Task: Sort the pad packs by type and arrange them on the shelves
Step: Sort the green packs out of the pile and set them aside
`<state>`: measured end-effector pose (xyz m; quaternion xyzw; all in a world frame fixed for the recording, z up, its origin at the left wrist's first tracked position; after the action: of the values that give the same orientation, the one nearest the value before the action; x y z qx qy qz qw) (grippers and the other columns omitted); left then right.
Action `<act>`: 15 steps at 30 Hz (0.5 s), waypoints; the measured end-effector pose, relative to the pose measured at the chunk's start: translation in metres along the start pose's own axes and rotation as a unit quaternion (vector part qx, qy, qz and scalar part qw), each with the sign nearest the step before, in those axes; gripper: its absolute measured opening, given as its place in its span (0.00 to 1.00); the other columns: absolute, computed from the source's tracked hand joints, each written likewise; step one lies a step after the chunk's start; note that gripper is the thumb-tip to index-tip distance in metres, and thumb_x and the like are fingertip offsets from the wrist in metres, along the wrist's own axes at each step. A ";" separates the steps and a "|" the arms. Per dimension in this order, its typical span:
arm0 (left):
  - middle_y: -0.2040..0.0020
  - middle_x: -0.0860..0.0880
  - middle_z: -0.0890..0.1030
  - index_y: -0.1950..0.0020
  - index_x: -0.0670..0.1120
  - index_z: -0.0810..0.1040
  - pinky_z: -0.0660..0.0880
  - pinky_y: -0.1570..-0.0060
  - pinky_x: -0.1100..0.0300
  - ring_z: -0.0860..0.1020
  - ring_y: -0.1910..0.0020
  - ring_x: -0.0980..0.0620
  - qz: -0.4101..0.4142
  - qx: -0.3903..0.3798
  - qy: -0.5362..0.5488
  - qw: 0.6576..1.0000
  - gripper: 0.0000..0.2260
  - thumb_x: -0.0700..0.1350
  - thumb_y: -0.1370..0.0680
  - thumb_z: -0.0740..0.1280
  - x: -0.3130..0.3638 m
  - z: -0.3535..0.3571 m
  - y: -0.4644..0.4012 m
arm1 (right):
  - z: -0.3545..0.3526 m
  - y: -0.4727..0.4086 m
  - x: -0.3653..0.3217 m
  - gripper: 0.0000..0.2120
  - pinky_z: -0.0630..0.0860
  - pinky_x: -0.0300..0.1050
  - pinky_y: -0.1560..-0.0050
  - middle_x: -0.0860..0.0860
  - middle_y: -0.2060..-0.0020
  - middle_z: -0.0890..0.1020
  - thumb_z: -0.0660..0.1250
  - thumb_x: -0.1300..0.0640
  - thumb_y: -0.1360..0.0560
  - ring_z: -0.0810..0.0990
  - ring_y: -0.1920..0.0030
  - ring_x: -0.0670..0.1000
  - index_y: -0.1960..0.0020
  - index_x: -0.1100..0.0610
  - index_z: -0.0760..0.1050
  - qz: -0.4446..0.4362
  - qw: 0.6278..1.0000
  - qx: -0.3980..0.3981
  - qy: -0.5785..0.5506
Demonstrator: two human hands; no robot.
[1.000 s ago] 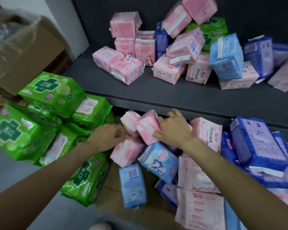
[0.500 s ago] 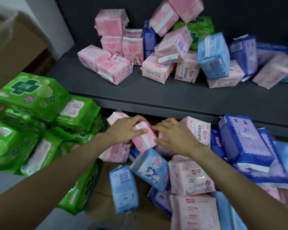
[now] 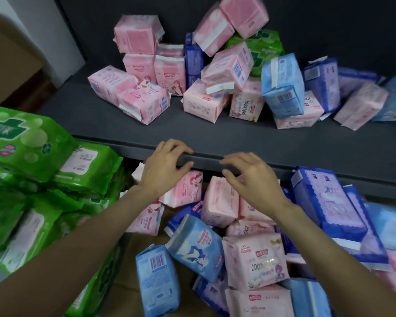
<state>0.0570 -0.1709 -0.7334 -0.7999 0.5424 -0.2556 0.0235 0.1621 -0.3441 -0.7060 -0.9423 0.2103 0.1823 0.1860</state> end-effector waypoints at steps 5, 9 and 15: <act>0.40 0.50 0.74 0.36 0.50 0.74 0.72 0.45 0.54 0.72 0.41 0.49 0.013 0.044 0.095 0.994 0.20 0.56 0.25 0.64 0.030 -0.025 -0.061 | -0.065 -0.036 0.031 0.18 0.70 0.46 0.44 0.53 0.40 0.77 0.68 0.58 0.26 0.72 0.41 0.56 0.36 0.56 0.74 0.060 0.990 0.119 0.042; 0.33 0.47 0.71 0.28 0.49 0.65 0.69 0.40 0.55 0.70 0.35 0.49 -0.080 0.061 0.203 0.974 0.33 0.55 0.29 0.74 0.044 -0.033 -0.129 | -0.089 -0.078 0.065 0.37 0.63 0.55 0.32 0.61 0.29 0.62 0.73 0.55 0.30 0.60 0.31 0.62 0.26 0.58 0.61 0.102 0.980 0.130 0.113; 0.25 0.46 0.63 0.22 0.49 0.52 0.63 0.30 0.48 0.64 0.28 0.45 -0.251 -0.042 0.299 0.920 0.52 0.69 0.37 0.70 0.042 -0.005 -0.207 | -0.093 -0.133 0.119 0.53 0.56 0.50 0.30 0.58 0.25 0.54 0.76 0.56 0.33 0.53 0.26 0.60 0.22 0.58 0.42 0.209 0.975 0.053 0.061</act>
<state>0.2437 -0.1215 -0.6474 -0.7967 0.3157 -0.4569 -0.2383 0.3493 -0.3109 -0.6390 -0.8756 0.4228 0.1479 0.1808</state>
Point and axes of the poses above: each hand's wrist, its own y-axis away from the middle knuckle, its own z-axis out of the palm, x = y × z, the point moved 5 cm from there along -y, towards the middle knuckle
